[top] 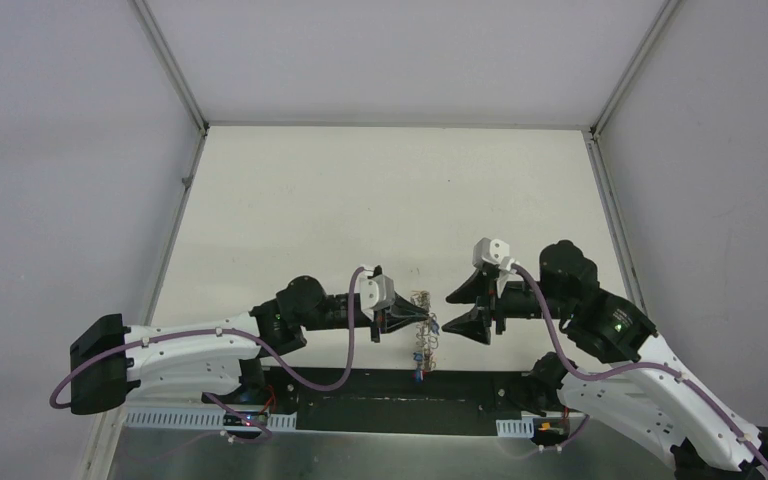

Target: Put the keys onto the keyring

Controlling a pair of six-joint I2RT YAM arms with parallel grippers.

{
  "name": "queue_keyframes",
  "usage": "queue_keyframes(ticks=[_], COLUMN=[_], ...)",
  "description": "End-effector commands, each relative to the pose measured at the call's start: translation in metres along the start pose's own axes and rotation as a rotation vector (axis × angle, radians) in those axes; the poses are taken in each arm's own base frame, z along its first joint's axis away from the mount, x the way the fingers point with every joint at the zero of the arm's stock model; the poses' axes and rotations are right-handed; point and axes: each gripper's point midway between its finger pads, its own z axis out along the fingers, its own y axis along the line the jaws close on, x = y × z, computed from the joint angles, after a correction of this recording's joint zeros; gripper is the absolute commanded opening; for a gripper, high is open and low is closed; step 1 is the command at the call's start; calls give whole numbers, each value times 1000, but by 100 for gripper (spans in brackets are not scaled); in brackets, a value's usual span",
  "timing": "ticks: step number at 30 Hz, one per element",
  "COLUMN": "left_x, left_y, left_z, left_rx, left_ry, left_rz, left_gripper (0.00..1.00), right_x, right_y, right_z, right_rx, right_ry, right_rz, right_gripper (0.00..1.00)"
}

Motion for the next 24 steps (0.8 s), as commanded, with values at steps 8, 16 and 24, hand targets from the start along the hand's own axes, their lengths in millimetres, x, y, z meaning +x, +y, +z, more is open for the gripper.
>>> queue_keyframes(ticks=[8, 16, 24], left_x=[-101, -104, -108], left_y=[-22, -21, -21], left_z=[-13, -14, -16], left_rx=[77, 71, 68], left_ry=[-401, -406, -424], left_rz=[140, 144, 143], left_gripper=[0, 0, 0], right_x=[-33, -17, 1], right_y=[-4, 4, 1], right_z=[10, 9, 12], right_rx=[4, -33, -29], right_ry=[-190, -137, -83], right_rz=[27, 49, 63], right_gripper=[56, 27, 0])
